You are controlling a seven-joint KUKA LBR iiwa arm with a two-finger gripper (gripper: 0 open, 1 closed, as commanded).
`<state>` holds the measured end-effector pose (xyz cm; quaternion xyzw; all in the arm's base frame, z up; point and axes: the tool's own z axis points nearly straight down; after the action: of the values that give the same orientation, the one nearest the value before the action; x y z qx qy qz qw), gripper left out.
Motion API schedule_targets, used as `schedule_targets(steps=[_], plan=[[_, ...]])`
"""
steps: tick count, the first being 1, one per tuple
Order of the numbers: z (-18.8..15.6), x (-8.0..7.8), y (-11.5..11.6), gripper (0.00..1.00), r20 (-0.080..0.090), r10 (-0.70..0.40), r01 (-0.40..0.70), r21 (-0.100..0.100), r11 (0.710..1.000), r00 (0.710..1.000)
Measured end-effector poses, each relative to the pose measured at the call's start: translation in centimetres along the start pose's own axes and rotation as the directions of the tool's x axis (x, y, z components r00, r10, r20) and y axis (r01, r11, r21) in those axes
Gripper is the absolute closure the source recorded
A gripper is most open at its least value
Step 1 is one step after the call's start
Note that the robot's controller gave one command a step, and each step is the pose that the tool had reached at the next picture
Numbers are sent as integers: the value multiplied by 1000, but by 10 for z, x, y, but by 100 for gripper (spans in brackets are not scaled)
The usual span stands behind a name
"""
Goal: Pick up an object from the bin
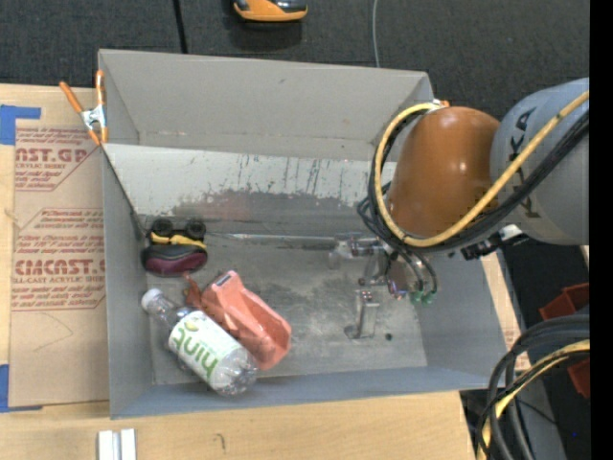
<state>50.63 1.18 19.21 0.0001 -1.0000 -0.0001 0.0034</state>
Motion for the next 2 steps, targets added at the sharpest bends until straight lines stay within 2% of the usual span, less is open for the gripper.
schedule_targets(steps=[1,2], plan=[[-5,-1,0,0,8,0,0,0,1000,1000],[20,-13,49,0,10,18,-18,0,1000,1000]])
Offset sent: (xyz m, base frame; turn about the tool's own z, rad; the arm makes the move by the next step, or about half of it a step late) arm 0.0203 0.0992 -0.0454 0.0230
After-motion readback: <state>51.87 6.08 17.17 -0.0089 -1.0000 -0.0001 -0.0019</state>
